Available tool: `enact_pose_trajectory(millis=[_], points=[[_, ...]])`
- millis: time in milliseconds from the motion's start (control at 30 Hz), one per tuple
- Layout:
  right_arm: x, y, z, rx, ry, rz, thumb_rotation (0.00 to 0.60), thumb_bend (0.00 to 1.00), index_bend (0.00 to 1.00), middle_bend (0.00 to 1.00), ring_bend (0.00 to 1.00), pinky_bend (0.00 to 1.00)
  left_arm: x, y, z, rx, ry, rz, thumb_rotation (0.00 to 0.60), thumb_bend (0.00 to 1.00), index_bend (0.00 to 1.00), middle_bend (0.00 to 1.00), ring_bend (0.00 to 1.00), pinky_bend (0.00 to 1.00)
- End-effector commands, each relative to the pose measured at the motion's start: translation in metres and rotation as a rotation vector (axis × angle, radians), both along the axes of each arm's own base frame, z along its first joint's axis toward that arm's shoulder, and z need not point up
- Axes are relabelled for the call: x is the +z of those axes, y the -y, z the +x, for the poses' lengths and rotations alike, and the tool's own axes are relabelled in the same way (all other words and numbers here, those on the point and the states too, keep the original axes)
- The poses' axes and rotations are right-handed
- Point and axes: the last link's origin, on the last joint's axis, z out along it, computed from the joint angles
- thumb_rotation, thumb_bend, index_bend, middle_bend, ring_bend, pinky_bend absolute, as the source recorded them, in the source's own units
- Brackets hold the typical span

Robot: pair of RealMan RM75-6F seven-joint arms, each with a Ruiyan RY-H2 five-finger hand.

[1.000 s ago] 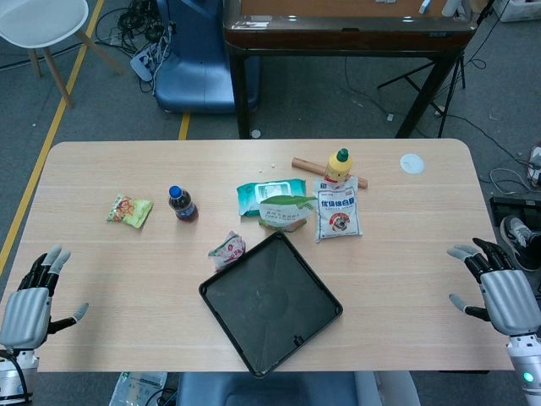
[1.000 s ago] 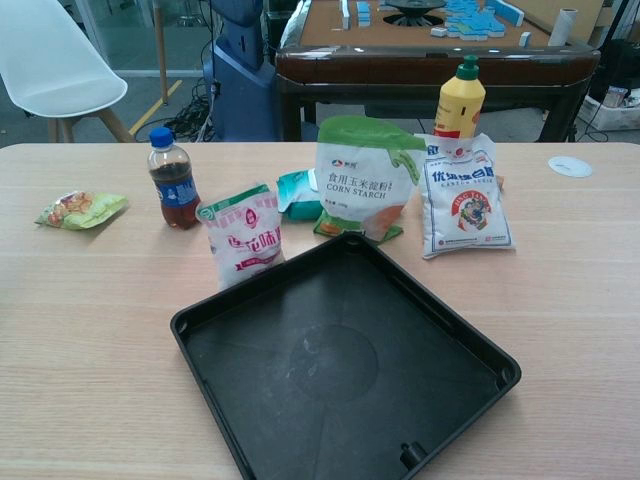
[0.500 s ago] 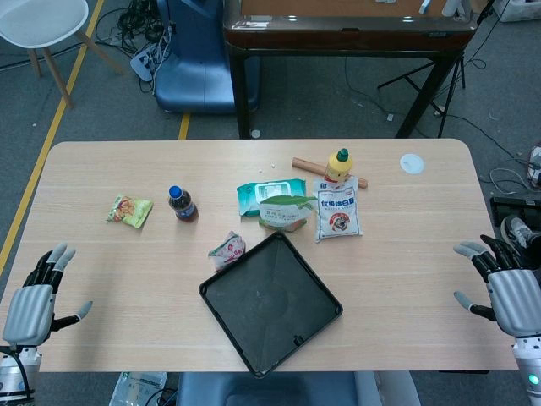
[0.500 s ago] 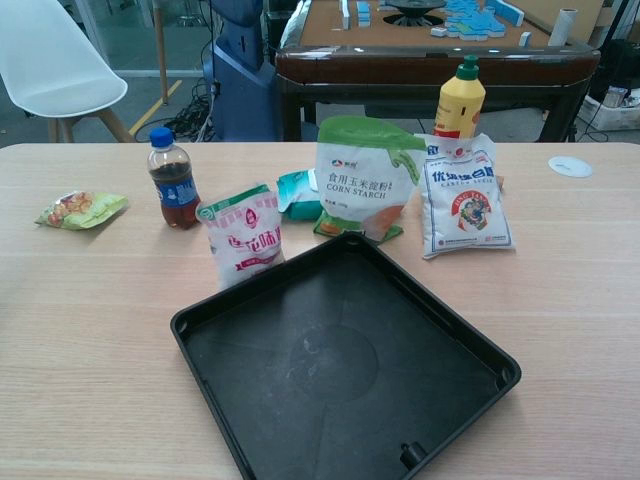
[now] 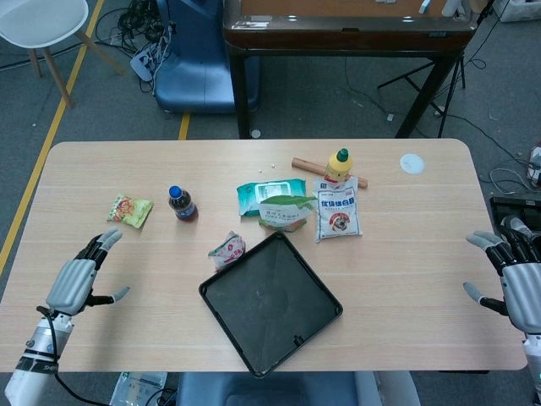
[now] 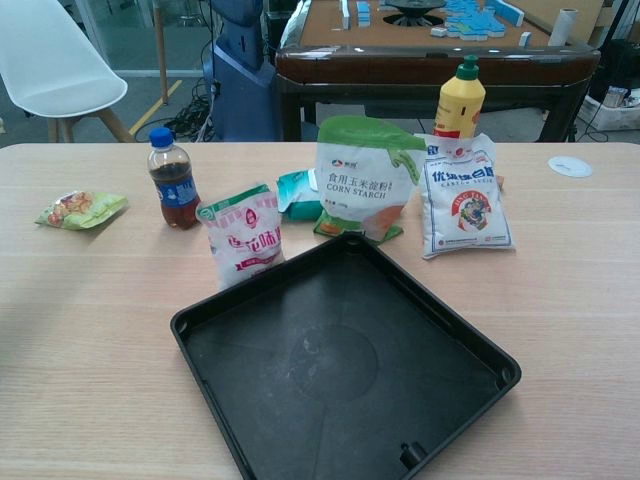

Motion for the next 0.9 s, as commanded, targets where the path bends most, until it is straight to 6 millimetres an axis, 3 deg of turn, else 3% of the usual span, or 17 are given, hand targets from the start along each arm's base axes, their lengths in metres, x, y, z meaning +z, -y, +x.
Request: enact_pose_trajectory(millis=[33,533,900], points=[[0.0,0.0,0.0,-0.004,-0.001,0.002,0.6,0.15,0.26,0.25,0.11,0.12,-0.017,-0.024,0.011,-0.021,0.022,-0.09,0.6,0.18,0.05,0.05,0.06,0.15],[0.0,-0.003,-0.007,-0.037,0.001,0.002,0.6,0.15,0.26,0.25,0.11,0.12,-0.088,-0.069,0.039,0.025,0.118,-0.246,0.6,0.18,0.05,0.06,0.13,0.18],[0.001,-0.003,-0.013,-0.057,0.005,0.002,0.6,0.15,0.26,0.25,0.11,0.12,-0.123,-0.089,0.057,0.067,0.19,-0.296,0.6,0.18,0.08,0.1,0.17,0.21]])
